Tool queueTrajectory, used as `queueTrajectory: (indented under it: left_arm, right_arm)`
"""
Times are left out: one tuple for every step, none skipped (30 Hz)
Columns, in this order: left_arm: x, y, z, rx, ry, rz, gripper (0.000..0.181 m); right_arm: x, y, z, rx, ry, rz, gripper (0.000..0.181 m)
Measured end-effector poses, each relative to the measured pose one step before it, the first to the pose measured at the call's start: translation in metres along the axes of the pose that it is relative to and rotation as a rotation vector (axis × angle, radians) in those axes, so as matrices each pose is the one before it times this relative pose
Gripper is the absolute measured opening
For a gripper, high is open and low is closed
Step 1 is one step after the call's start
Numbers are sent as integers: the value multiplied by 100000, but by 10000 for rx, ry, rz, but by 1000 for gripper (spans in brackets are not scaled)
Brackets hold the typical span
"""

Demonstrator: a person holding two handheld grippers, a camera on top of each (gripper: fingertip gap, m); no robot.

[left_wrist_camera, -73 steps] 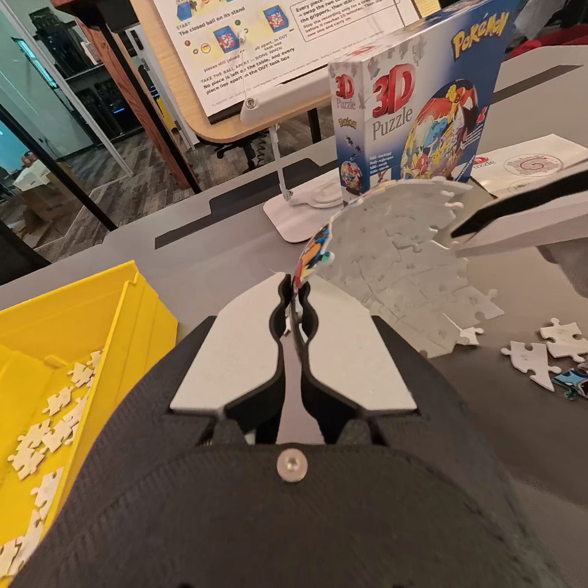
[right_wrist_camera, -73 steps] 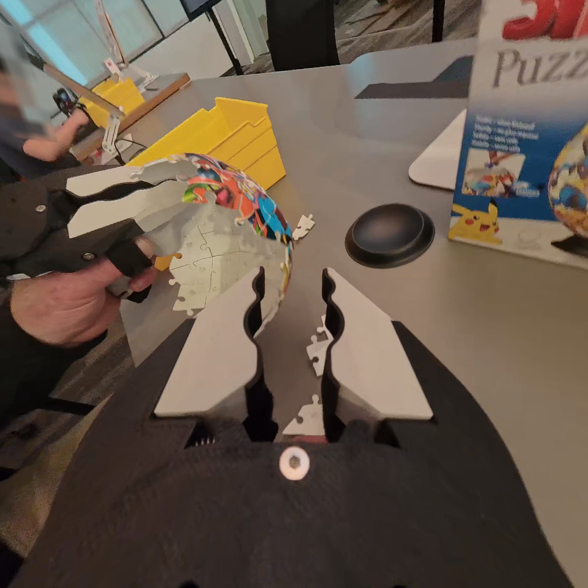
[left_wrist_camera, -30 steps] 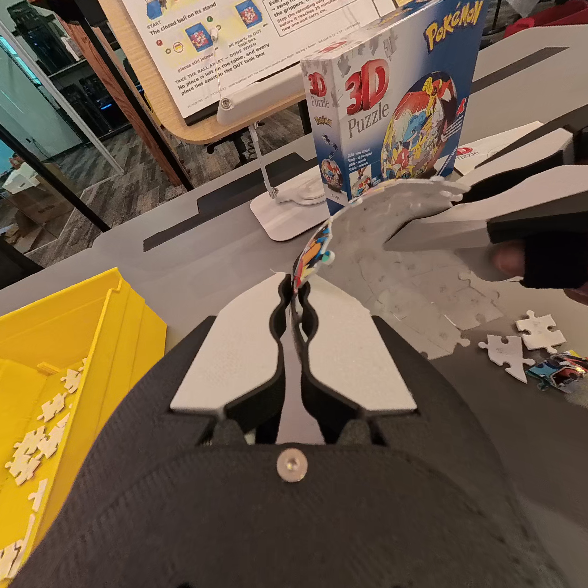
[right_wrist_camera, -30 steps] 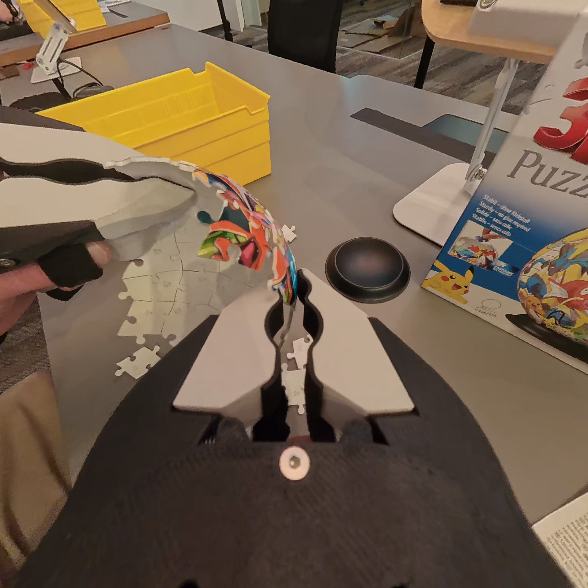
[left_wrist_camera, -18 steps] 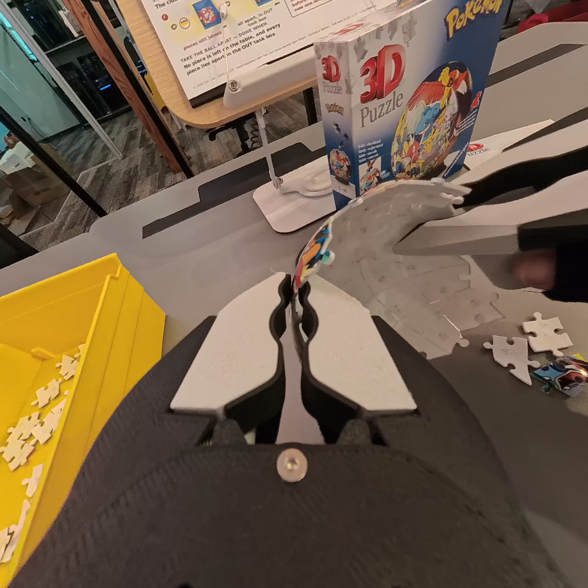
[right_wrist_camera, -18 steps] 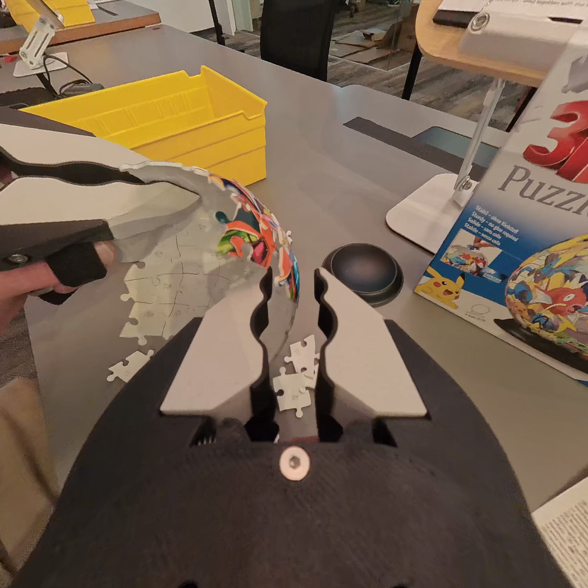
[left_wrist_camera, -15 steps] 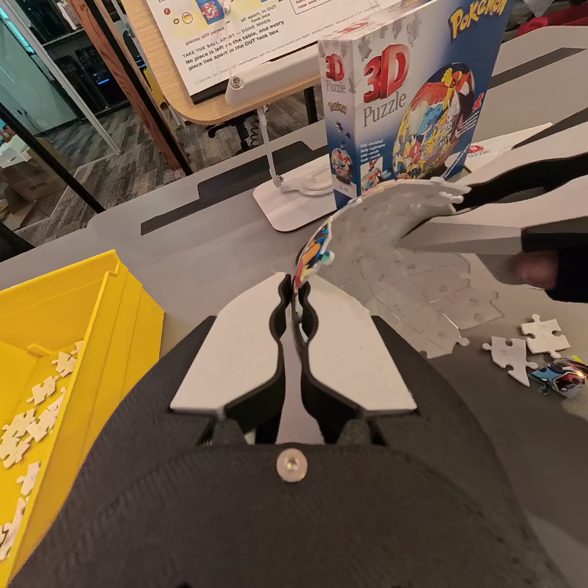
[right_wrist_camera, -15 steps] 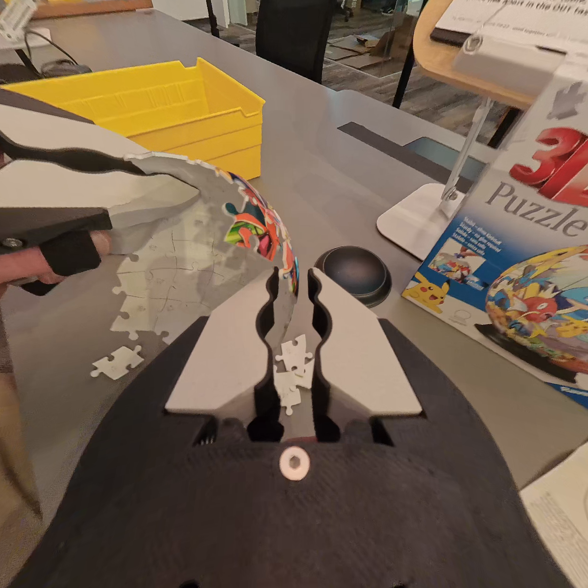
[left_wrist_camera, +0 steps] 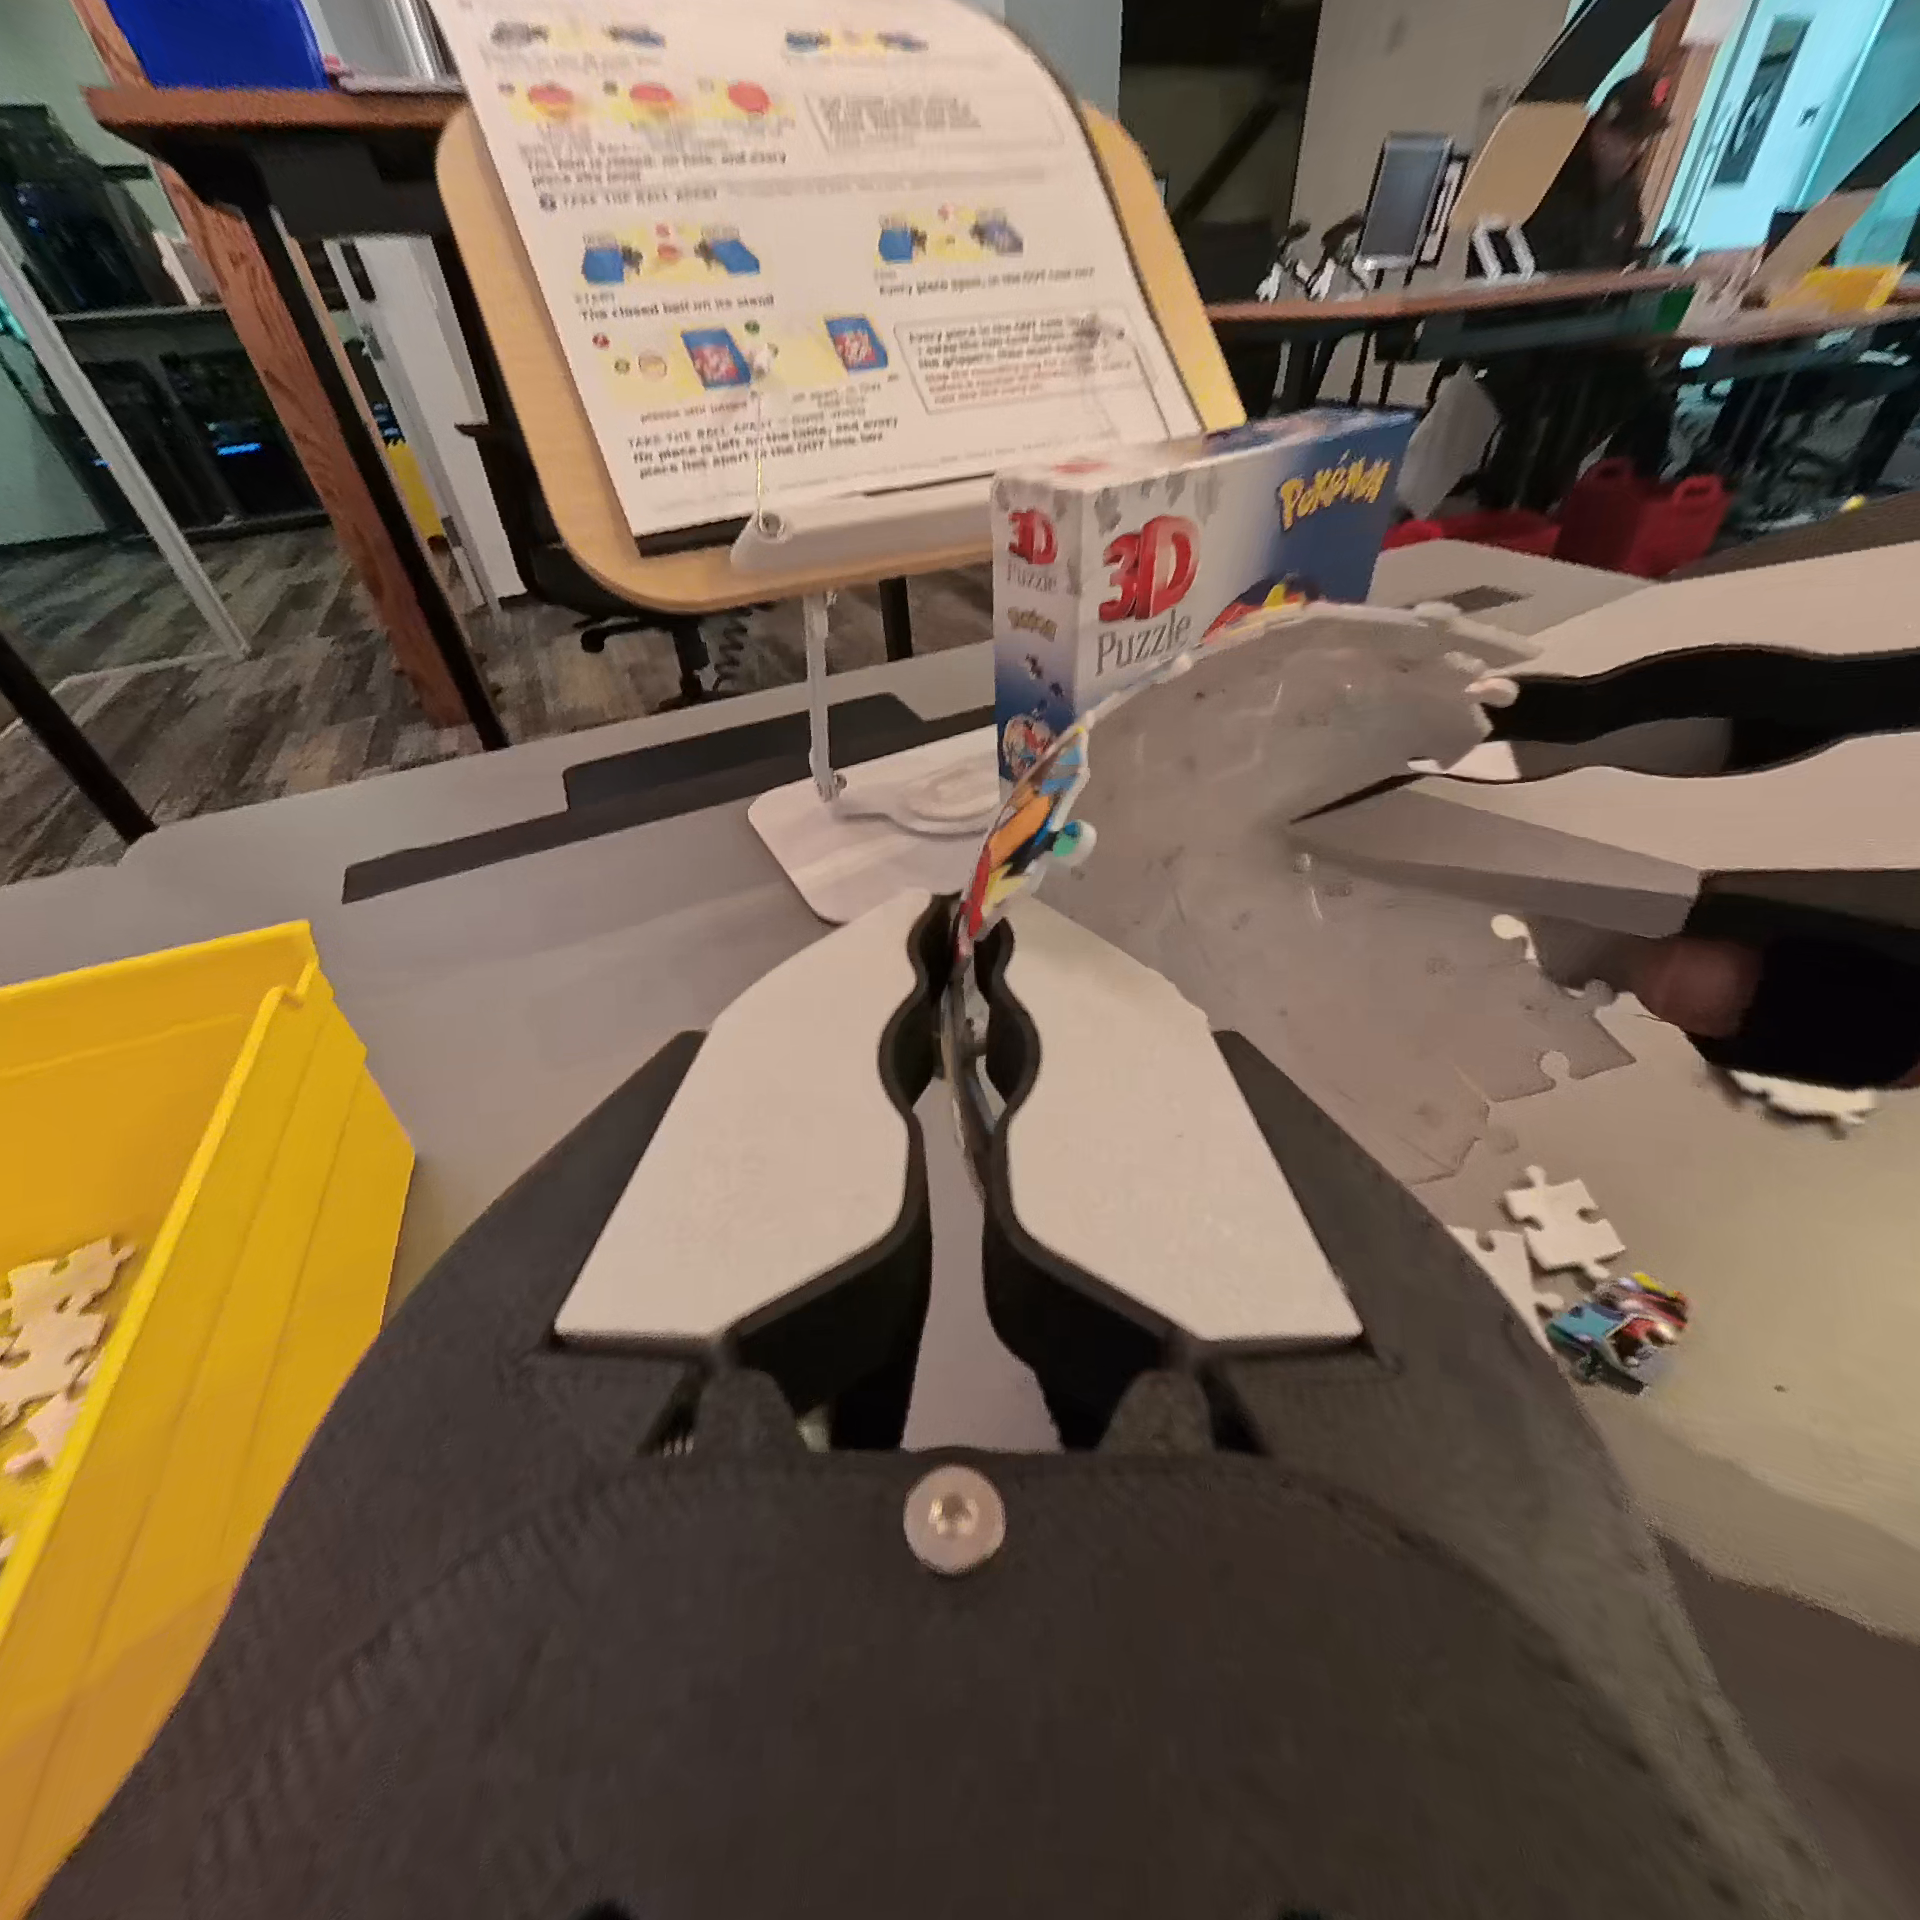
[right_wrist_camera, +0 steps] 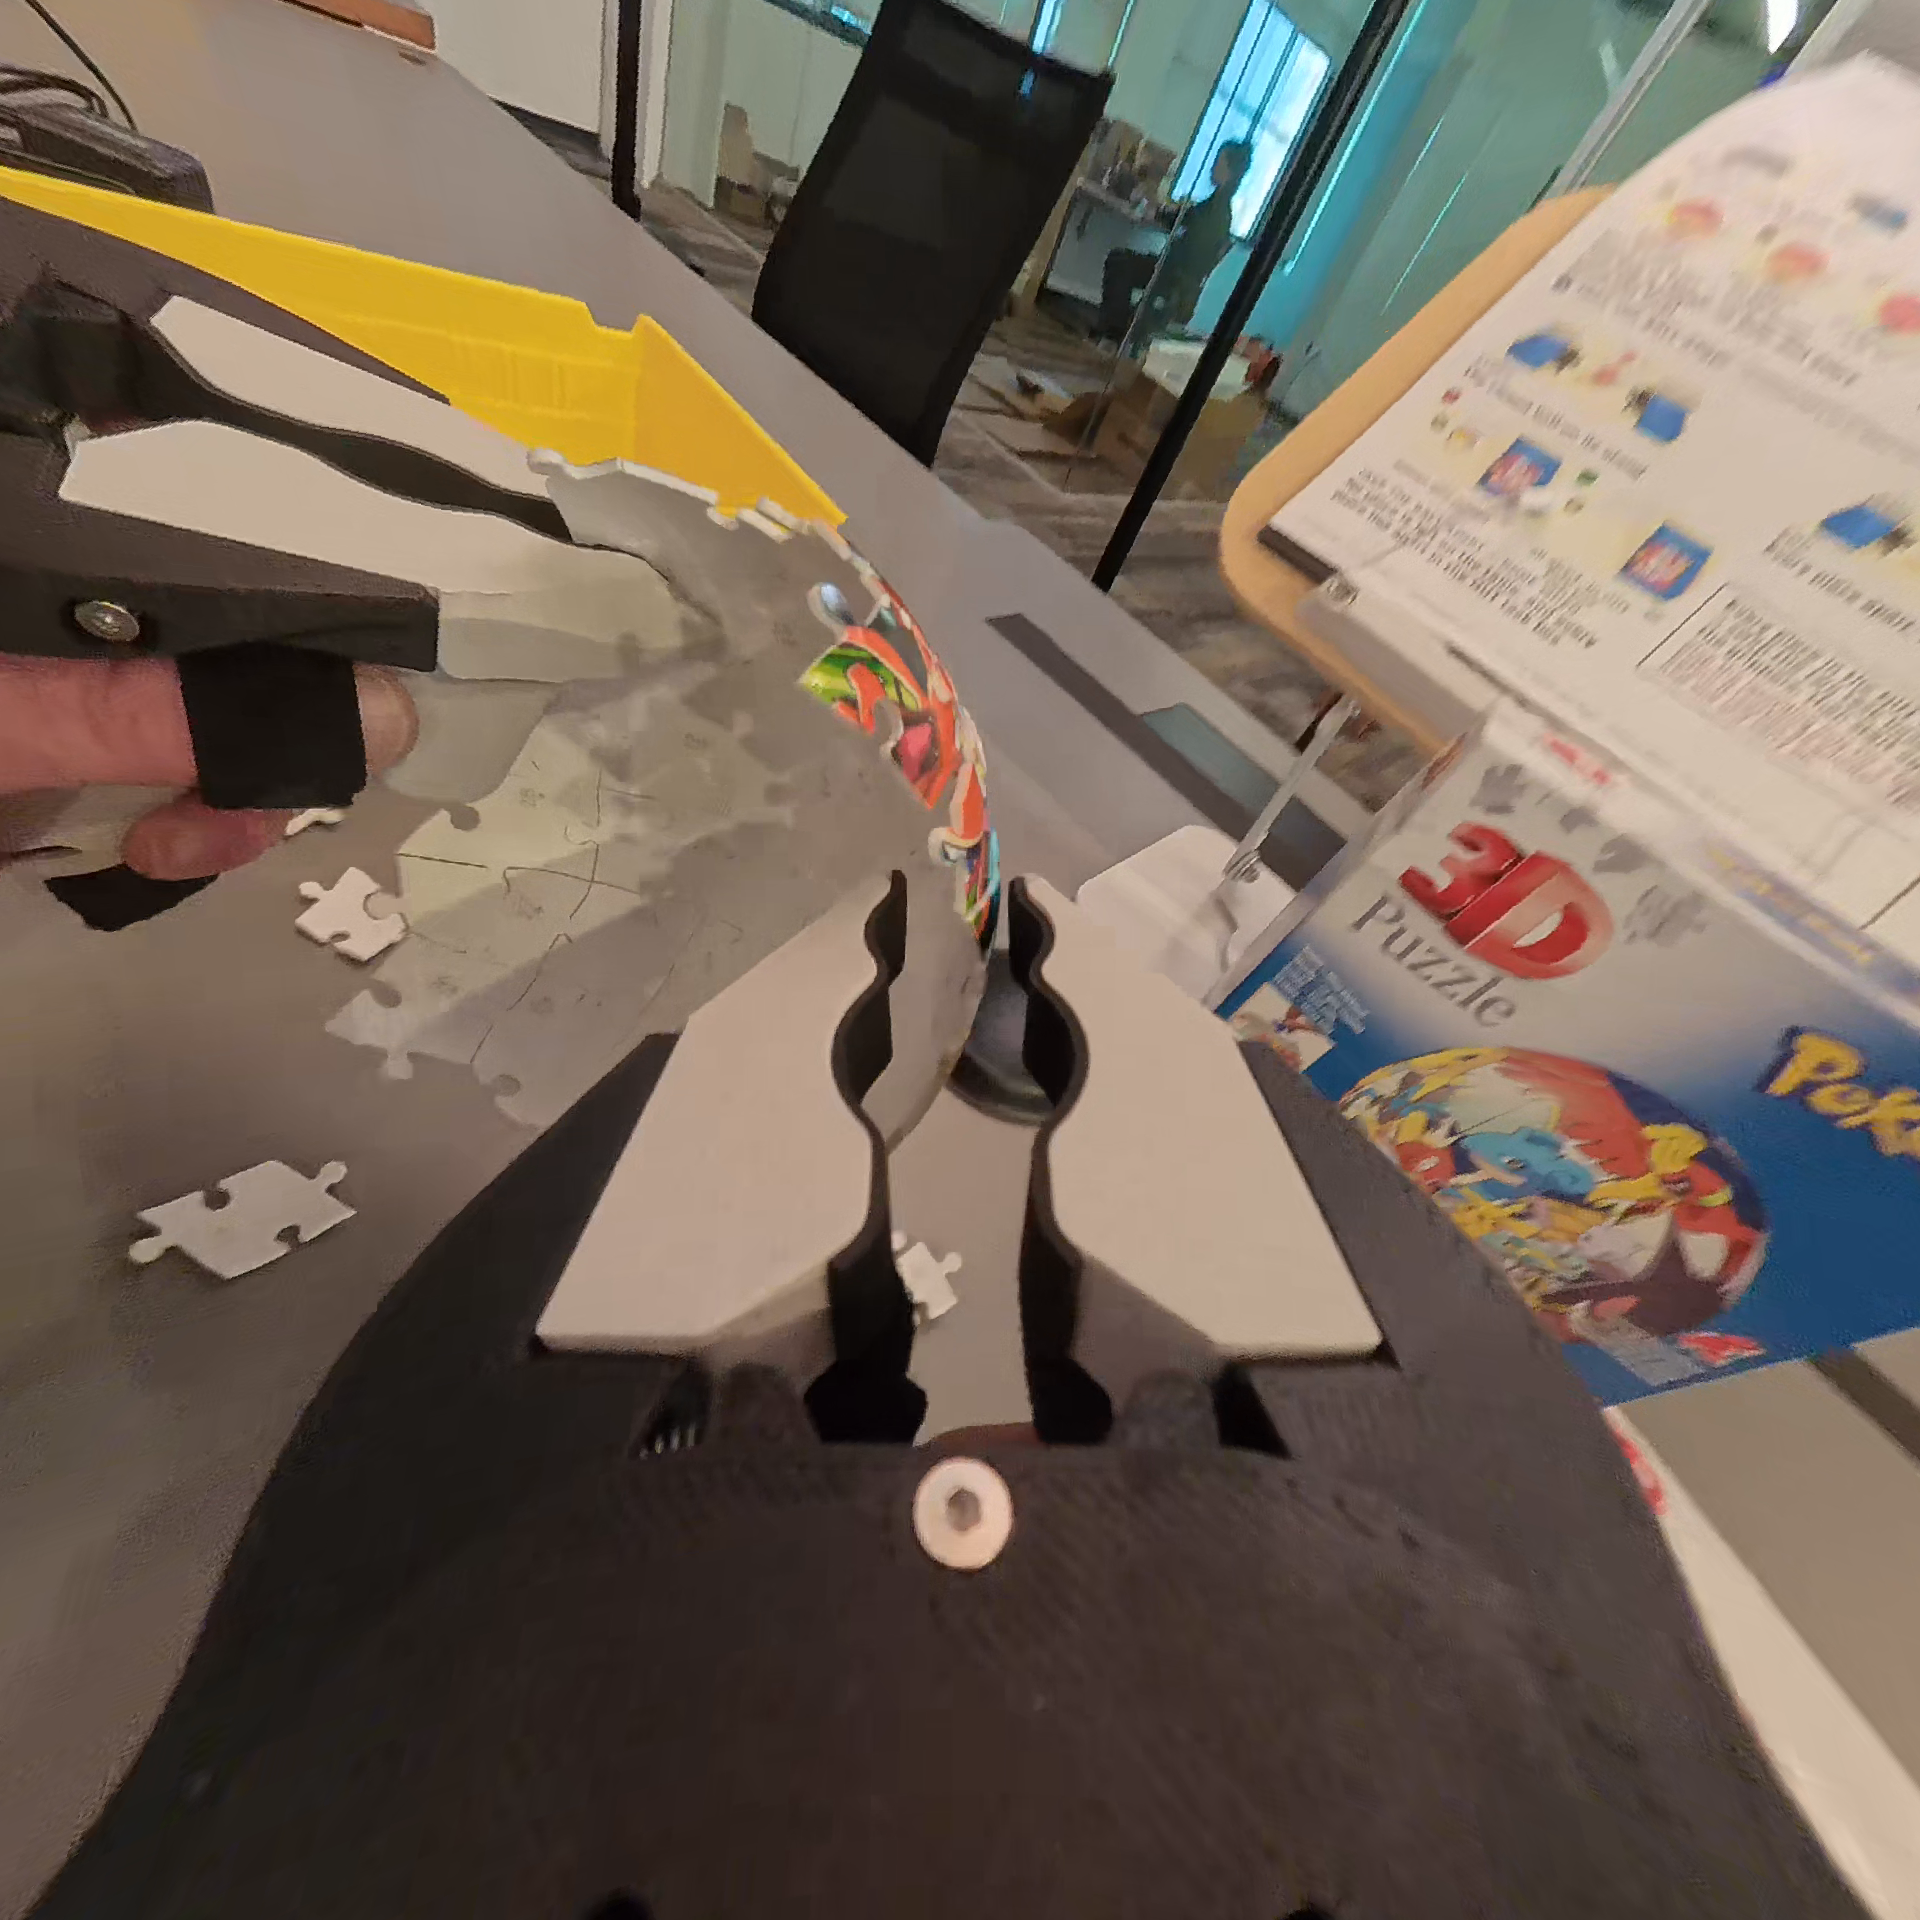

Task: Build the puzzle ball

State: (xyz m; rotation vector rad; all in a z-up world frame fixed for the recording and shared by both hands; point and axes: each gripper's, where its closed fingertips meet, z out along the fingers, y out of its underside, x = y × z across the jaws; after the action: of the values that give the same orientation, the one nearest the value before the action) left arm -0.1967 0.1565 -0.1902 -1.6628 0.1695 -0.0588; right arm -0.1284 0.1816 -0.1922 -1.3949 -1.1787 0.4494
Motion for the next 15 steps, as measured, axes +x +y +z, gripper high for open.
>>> queueTrajectory:
  left_arm:
    - [151, -366, -139, 165, 72, 42, 4]
    - [94, -282, -117, 111, -8, 108, 4]
    - [171, -252, -69, 114, 34, 83, 4]
    - [196, -172, -26, 64, 51, 36, 4]
    - [158, -108, 7, 34, 11, 23, 4]
    - [195, -113, 7, 45, 30, 22, 4]
    - [203, -86, 20, 31, 48, 54, 4]
    - [151, -68, 5, 25, 21, 53, 4]
    - [108, -93, -12, 51, 21, -6, 4]
    - [65, -76, -7, 36, 27, -53, 4]
    - [16, -71, 0, 34, 4, -41, 4]
    - [5, -94, -13, 44, 2, -27, 4]
    - [26, -62, 4, 26, 20, -28, 4]
    - [5, -73, -9, 35, 3, -26, 4]
    - [4, -56, -14, 30, 9, -25, 4]
  right_arm:
    - [158, -536, -213, 153, 196, -289, 17]
    - [227, -603, -261, 183, 225, -313, 16]
    - [211, -595, -282, 185, 207, -363, 14]
    - [133, -547, -272, 145, 161, -395, 13]
    - [92, -458, -236, 105, 144, -364, 13]
    - [76, -400, -193, 93, 133, -304, 13]
    - [47, -298, -135, 63, 113, -293, 13]
    - [72, -205, -95, 20, 132, -342, 13]
    - [123, -169, -93, 31, 129, -301, 10]
    - [79, -150, -93, 37, 64, -171, 7]
    - [95, -99, -69, 13, 63, -110, 5]
    - [172, -56, -58, 3, 113, -110, 5]
    - [69, -14, -35, -3, 51, -93, 3]
    - [3, -33, -57, 12, -4, -63, 2]
    - [-28, -56, -52, 21, -10, -89, 2]
